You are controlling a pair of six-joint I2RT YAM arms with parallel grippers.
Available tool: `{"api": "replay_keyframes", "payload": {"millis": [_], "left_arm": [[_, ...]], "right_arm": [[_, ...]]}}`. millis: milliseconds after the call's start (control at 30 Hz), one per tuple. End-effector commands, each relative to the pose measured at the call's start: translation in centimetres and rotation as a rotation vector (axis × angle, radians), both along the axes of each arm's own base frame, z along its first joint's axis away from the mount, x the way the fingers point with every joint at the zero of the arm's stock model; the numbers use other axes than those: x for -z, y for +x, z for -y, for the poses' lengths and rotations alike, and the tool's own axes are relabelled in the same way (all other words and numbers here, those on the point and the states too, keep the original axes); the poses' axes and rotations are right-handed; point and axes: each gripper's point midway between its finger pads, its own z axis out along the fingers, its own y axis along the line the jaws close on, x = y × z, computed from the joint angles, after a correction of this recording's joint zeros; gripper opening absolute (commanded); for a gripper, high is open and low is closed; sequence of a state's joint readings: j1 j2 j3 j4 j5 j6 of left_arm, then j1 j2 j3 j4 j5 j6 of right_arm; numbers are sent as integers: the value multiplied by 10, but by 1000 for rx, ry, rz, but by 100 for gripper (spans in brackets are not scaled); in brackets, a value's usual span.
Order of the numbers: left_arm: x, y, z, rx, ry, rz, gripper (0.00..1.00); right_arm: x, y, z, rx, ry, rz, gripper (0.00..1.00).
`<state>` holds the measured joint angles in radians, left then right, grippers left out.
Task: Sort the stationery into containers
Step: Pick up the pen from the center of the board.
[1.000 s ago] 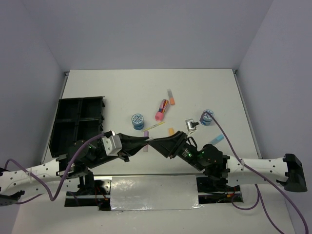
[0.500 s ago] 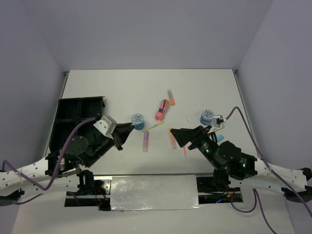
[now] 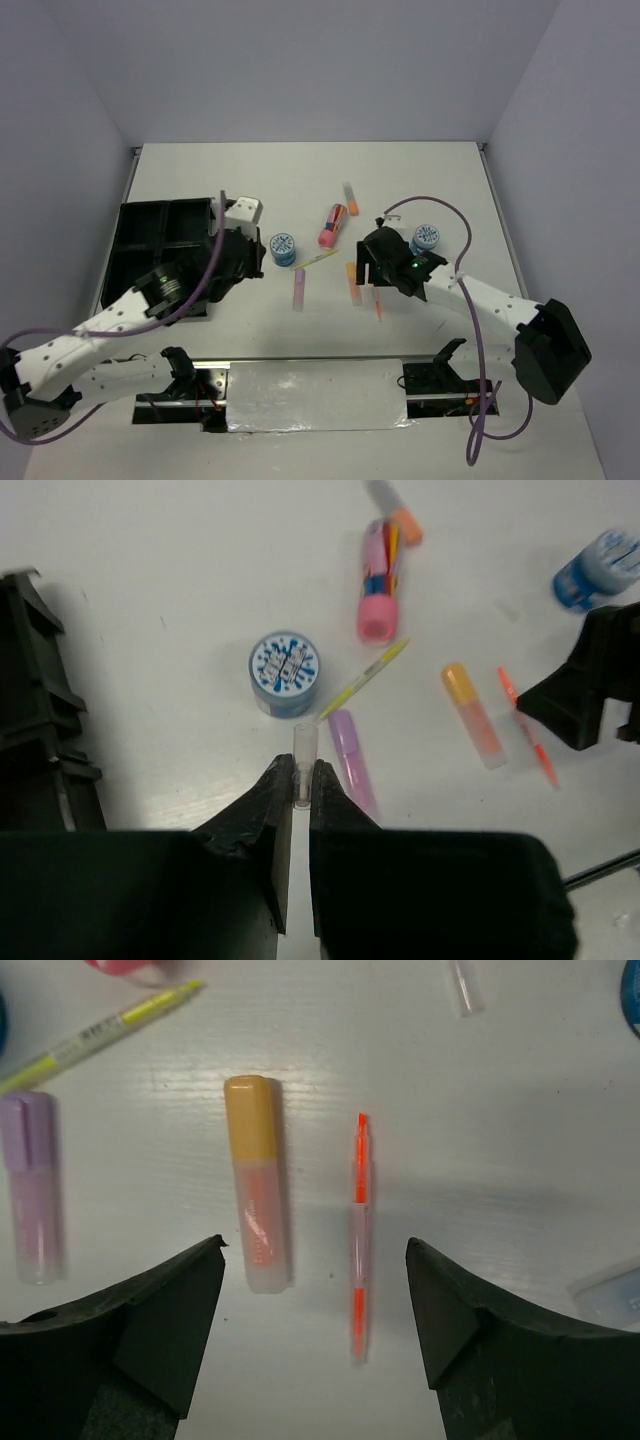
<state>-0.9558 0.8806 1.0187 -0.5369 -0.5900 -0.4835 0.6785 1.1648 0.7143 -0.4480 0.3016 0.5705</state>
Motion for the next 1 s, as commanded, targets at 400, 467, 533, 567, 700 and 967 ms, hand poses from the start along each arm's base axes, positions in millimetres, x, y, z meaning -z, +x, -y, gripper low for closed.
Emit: {"api": "replay_keyframes", "payload": {"millis": [400, 467, 533, 567, 700, 967], "left_arm": [[32, 42, -47, -178, -96, -57, 0], [24, 36, -50, -160, -106, -25, 0], [19, 31, -52, -146, -122, -3, 0], [11, 26, -56, -145, -138, 22, 0], [6, 22, -65, -163, -101, 18, 0], [17, 26, -50, -108, -64, -48, 0]], "right_arm": [[48, 4, 10, -46, -84, -106, 63], [56, 1, 10, -53, -79, -123, 60], [59, 1, 11, -53, -78, -132, 57], [63, -1, 10, -64, -77, -144, 55], [76, -6, 14, -55, -101, -193, 51], [84, -18, 14, -57, -109, -275, 28]]}}
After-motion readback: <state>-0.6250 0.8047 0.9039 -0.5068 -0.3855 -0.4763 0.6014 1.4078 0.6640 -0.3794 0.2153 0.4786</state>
